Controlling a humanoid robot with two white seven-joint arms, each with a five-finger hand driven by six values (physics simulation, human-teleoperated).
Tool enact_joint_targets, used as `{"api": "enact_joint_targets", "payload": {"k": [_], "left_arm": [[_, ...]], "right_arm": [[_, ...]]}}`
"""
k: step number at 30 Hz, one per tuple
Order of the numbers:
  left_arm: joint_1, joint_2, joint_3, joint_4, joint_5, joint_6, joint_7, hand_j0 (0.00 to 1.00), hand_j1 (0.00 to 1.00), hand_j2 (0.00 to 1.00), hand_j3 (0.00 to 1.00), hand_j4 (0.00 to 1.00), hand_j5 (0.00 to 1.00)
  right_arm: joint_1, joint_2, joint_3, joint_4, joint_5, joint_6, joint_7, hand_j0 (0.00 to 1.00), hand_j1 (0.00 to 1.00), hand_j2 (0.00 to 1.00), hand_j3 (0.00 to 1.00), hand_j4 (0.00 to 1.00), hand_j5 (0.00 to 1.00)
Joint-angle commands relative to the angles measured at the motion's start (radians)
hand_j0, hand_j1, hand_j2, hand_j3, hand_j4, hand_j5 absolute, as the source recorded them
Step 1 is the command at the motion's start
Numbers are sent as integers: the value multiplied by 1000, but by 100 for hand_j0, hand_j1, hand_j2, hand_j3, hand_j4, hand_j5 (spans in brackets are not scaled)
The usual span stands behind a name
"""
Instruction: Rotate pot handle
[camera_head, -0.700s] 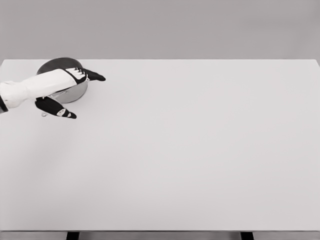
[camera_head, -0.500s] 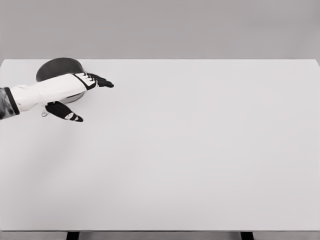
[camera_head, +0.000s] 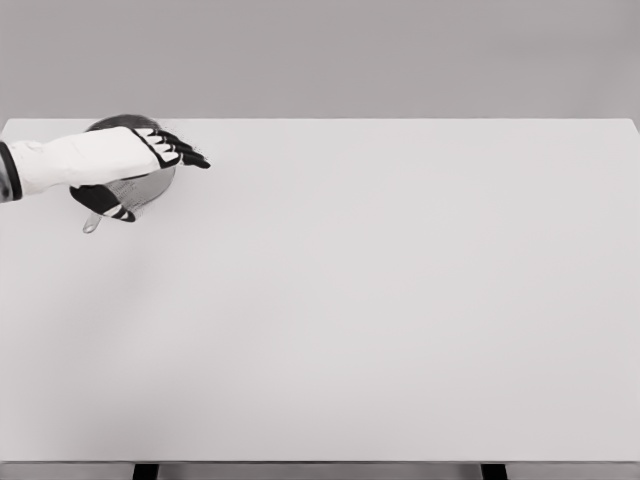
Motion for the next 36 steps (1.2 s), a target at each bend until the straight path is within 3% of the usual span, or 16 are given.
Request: {"api": "enact_joint_targets", "payload": {"k": [1, 7, 8, 15, 18, 20, 25, 36], "left_arm": [[0, 65, -44, -9, 29, -86, 0, 100, 100, 100, 100, 100, 100], [-17, 115, -49, -37, 15, -86, 0, 100, 100, 100, 100, 100, 100], [-17, 117, -49, -37, -25, -86, 0, 100, 100, 100, 100, 100, 100], [-17, 40, -47, -28, -62, -86, 10, 100, 100, 100, 100, 100, 100], [-17, 22, -47, -26, -120, -69, 8, 100, 100, 100, 100, 100, 100], [-17, 12, -47, -26, -216, -33, 8, 100, 100, 100, 100, 100, 100], [-15, 11, -47, -26, -278, -29, 8, 100, 100, 100, 100, 100, 100], [-15, 26, -47, 32, -284, -32, 10, 100, 100, 100, 100, 100, 100]], "right_arm": [[0, 0, 0, -1, 0, -1, 0, 100, 100, 100, 100, 100, 100], [0, 0, 0, 1, 0, -1, 0, 100, 100, 100, 100, 100, 100], [0, 0, 0, -1, 0, -1, 0, 100, 100, 100, 100, 100, 100], [0, 0, 0, 1, 0, 1, 0, 100, 100, 100, 100, 100, 100], [0, 0, 0, 1, 0, 1, 0, 100, 100, 100, 100, 100, 100], [0, 0, 0, 1, 0, 1, 2, 100, 100, 100, 100, 100, 100], [0, 0, 0, -1, 0, 1, 0, 100, 100, 100, 100, 100, 100], [0, 0, 0, -1, 0, -1, 0, 100, 100, 100, 100, 100, 100]]}}
